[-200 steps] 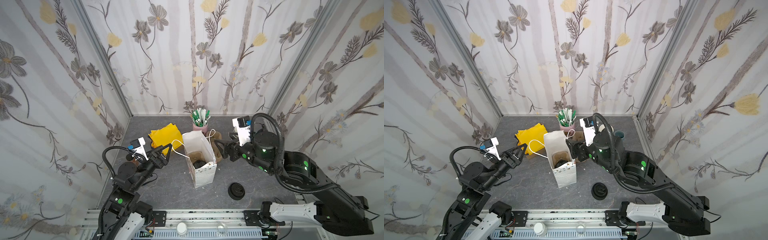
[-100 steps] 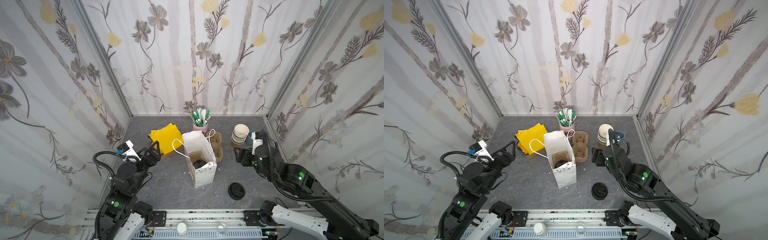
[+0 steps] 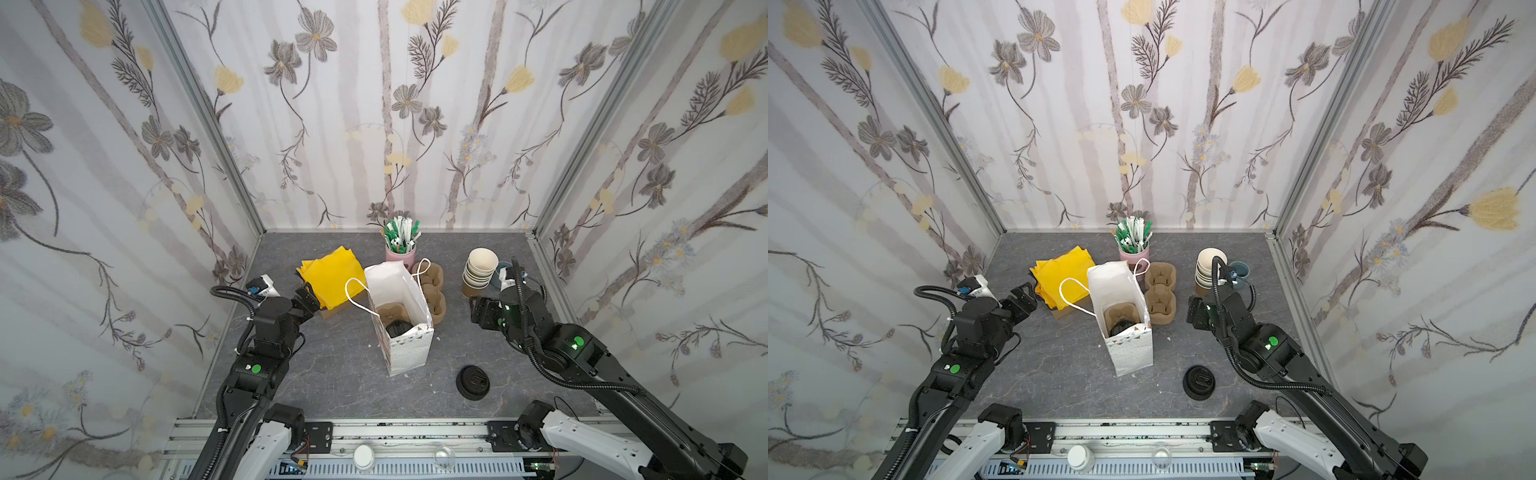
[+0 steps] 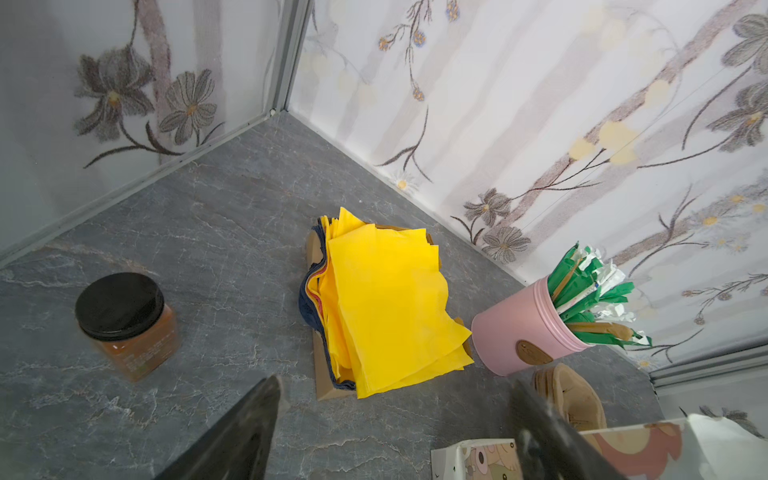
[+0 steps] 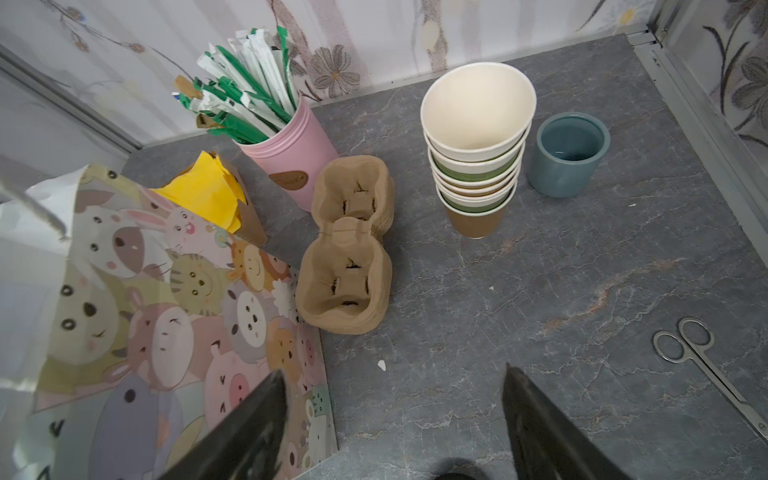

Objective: Pack the takeout coffee
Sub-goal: 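Lift the right gripper out of the bag and swing it away, then move the right gripper over the pink cup of straw packets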

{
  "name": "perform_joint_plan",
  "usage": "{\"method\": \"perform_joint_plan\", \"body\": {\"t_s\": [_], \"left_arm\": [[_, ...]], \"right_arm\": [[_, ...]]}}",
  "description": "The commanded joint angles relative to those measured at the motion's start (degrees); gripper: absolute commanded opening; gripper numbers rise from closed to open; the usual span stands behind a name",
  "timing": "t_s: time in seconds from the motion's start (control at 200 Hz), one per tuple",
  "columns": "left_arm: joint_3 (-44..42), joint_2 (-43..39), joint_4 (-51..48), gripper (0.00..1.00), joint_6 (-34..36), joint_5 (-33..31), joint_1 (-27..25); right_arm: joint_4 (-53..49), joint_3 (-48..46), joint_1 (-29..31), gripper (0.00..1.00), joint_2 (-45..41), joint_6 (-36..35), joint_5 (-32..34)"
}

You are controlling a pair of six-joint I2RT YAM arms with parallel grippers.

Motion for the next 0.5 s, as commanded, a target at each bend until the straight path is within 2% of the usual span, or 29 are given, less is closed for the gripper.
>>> {"method": "perform_joint_plan", "body": {"t_s": [0.0,0.29,0.495], "left_arm": [[-1.68,0.71,4.55,0.85,-3.26,6.38,2.18],[-0.64,3.19,4.88,0.84,-0.39,7.56,5.04],[2.8,7.51,6.7,0.84,0.27,11.42,5.07]], "right_arm": [[7.46,-0.59,-2.91,0.79,1.74,-1.83,-4.83],[14.92,0.62,-5.77,0.78,7.37,-5.5,-10.84],[24.24,6.84,-8.24,0.69,14.84,-8.94,-17.52]]}}
